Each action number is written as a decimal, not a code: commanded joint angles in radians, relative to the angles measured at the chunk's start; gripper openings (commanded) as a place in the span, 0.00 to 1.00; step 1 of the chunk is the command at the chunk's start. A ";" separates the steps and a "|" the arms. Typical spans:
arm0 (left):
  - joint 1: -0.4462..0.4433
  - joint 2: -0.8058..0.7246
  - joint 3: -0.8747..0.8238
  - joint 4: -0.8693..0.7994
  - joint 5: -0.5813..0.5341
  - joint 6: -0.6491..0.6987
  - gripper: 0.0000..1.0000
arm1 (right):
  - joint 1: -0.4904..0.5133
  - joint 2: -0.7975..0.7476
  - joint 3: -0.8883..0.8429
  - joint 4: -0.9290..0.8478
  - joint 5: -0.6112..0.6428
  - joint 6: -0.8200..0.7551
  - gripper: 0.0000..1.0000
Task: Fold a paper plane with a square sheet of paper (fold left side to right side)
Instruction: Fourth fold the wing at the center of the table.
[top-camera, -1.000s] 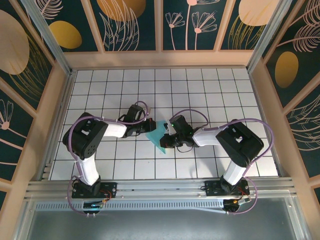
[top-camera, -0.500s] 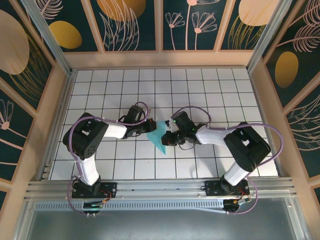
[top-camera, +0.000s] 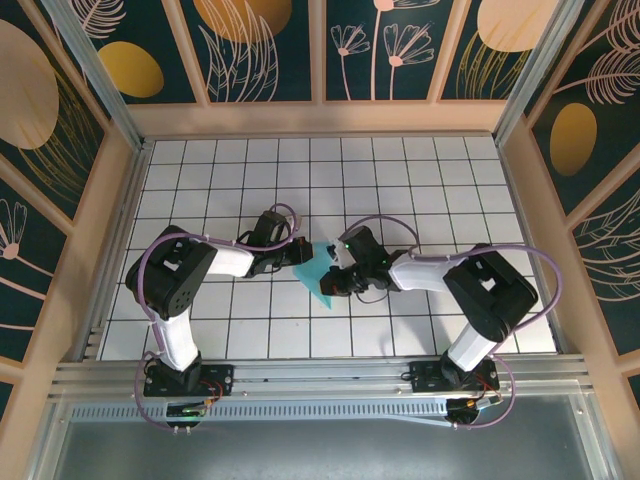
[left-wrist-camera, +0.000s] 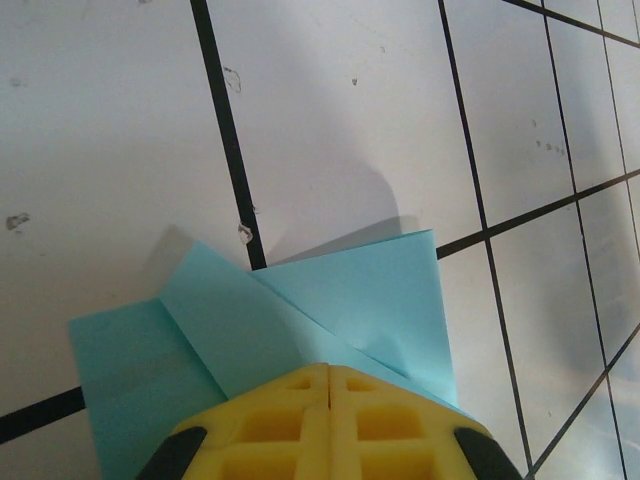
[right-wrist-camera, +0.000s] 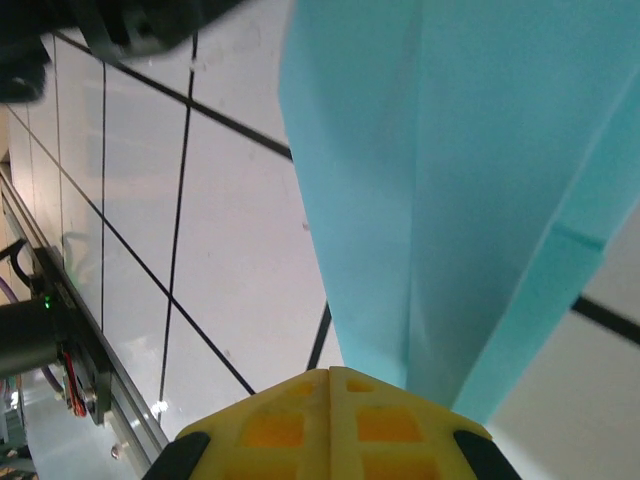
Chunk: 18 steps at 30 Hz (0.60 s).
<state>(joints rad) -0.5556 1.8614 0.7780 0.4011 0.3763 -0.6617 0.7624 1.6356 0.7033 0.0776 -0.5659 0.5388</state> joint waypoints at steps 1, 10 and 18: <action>0.006 0.027 -0.016 -0.088 -0.079 0.028 0.00 | 0.019 -0.032 -0.021 -0.003 -0.023 0.018 0.00; 0.006 0.030 -0.012 -0.093 -0.080 0.027 0.00 | 0.029 -0.007 -0.019 -0.018 0.002 0.016 0.00; 0.005 0.027 -0.013 -0.099 -0.082 0.033 0.00 | 0.030 0.023 -0.027 -0.020 0.018 0.026 0.00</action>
<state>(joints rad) -0.5556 1.8618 0.7799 0.4007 0.3580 -0.6559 0.7856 1.6386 0.6907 0.0727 -0.5652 0.5564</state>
